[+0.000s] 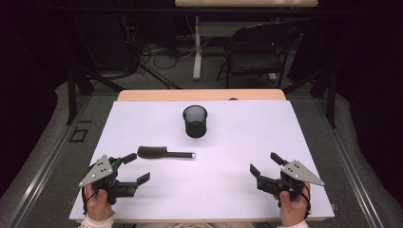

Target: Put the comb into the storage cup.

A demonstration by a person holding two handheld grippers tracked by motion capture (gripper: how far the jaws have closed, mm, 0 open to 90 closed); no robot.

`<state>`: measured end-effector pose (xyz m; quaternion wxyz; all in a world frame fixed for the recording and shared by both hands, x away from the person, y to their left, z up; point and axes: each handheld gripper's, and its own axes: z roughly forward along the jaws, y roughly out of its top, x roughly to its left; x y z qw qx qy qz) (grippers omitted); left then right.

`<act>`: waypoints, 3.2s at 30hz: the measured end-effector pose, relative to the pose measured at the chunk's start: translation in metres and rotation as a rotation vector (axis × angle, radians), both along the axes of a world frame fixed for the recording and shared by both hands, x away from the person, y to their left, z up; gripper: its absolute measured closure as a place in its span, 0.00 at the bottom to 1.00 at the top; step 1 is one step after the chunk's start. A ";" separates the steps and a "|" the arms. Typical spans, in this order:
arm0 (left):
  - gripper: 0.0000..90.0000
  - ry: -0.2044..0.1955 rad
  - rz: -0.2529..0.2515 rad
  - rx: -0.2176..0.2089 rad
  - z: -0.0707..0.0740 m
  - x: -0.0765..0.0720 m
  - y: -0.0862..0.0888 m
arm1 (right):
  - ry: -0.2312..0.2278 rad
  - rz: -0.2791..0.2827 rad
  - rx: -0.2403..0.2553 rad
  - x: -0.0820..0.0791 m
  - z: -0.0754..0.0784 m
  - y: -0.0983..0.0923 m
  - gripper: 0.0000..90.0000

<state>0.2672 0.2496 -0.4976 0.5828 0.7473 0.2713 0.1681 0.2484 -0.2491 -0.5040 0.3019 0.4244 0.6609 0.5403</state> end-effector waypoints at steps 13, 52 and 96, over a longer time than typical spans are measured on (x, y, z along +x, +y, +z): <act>0.17 0.058 0.039 0.020 -0.006 0.011 -0.008 | 0.026 0.007 -0.010 0.003 -0.005 0.002 0.17; 0.40 0.180 0.161 0.059 0.029 0.033 -0.013 | 0.058 -0.007 -0.055 0.011 -0.012 0.008 0.17; 0.60 0.302 0.201 0.111 0.031 0.085 -0.072 | 0.086 -0.001 -0.059 0.015 -0.018 0.008 0.17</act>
